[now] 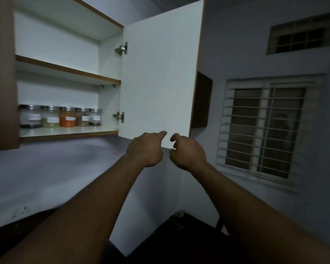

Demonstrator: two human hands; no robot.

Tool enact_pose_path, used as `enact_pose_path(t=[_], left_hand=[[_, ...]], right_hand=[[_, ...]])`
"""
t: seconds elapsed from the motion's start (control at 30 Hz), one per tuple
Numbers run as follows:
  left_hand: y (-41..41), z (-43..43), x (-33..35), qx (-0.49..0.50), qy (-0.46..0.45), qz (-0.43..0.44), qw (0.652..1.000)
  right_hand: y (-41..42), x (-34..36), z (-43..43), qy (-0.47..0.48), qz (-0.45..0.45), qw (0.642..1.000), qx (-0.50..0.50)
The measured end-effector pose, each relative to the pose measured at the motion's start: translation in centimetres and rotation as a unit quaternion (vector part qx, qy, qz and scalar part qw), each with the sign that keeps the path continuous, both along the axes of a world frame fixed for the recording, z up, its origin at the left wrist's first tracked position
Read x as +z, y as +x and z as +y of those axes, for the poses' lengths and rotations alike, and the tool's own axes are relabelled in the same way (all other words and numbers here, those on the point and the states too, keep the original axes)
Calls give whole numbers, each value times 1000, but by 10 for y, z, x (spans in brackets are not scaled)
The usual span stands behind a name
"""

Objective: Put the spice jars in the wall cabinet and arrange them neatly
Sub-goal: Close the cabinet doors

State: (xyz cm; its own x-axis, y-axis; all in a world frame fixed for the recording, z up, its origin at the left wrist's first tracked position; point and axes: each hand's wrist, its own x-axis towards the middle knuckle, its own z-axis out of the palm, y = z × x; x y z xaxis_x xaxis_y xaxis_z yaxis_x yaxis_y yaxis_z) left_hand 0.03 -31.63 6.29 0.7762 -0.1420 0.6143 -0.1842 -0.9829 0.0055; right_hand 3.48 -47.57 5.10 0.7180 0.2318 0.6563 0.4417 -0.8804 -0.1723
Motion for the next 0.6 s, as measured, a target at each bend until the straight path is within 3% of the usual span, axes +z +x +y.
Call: enact_pose_path(t=[0.3, 0.6], left_hand=[[65, -72, 13, 12, 111, -19, 994], [121, -88, 1, 42, 166, -37, 984]], right_hand=[[57, -16, -69, 132, 75, 988, -12], [123, -42, -61, 213, 125, 965, 87]])
